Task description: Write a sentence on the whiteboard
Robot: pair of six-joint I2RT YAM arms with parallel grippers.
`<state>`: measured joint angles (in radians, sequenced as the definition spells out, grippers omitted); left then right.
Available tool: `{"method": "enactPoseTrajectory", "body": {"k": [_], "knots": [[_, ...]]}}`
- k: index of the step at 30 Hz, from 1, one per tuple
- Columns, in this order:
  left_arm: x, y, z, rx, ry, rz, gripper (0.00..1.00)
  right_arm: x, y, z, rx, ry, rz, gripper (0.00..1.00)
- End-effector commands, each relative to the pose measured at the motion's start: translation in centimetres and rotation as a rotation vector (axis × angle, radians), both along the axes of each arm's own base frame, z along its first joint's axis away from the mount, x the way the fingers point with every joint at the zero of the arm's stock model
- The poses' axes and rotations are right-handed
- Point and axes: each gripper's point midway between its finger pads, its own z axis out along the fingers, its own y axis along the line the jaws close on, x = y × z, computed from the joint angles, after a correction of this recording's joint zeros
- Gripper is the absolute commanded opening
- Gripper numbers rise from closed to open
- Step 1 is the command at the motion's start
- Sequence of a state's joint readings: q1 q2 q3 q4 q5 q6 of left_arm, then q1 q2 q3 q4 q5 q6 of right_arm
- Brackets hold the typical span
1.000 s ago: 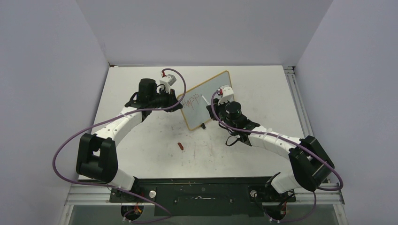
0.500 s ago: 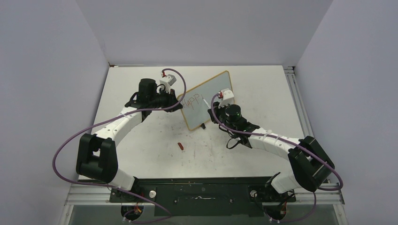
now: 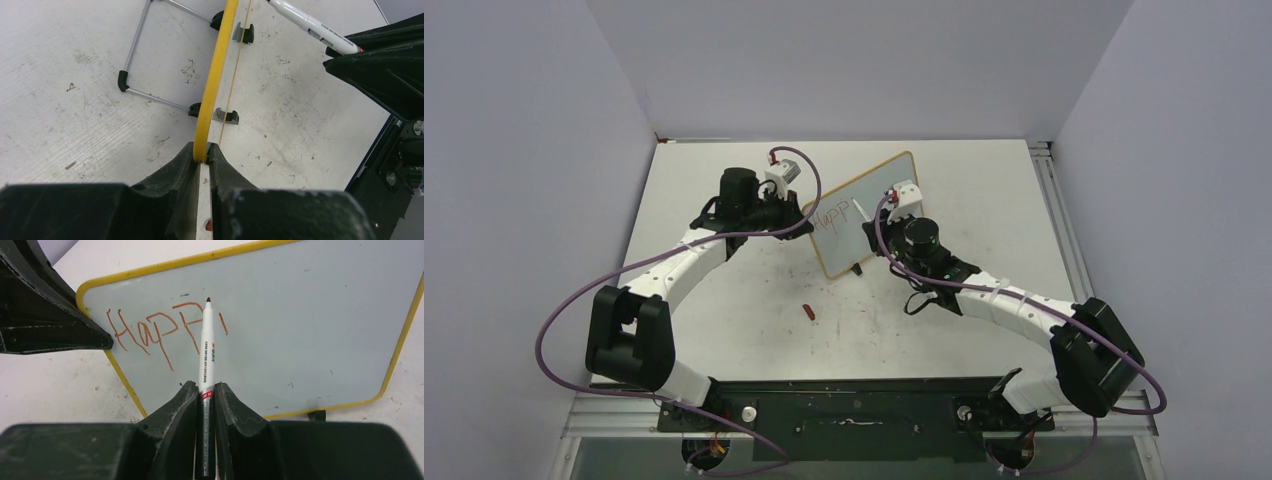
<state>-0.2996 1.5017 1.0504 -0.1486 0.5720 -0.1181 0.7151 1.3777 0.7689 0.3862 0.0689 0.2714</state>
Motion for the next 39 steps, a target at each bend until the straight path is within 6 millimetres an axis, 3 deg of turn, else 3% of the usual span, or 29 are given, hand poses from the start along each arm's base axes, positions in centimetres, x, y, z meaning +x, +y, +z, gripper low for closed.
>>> {"method": "enactPoseTrajectory", "body": {"k": [1, 30, 39], "knots": [[0.0, -0.1, 1.7, 0.011, -0.047, -0.009, 0.0, 1.4, 0.7, 3.5, 0.039, -0.084, -0.016, 0.05], [0.0, -0.1, 1.8, 0.011, -0.051, -0.009, 0.0, 2.1, 1.1, 1.7, 0.018, -0.052, -0.025, 0.05], [0.0, 0.0, 1.9, 0.013, -0.055, -0.005, 0.0, 1.4, -0.2, 3.4, 0.034, -0.09, -0.059, 0.05]]}}
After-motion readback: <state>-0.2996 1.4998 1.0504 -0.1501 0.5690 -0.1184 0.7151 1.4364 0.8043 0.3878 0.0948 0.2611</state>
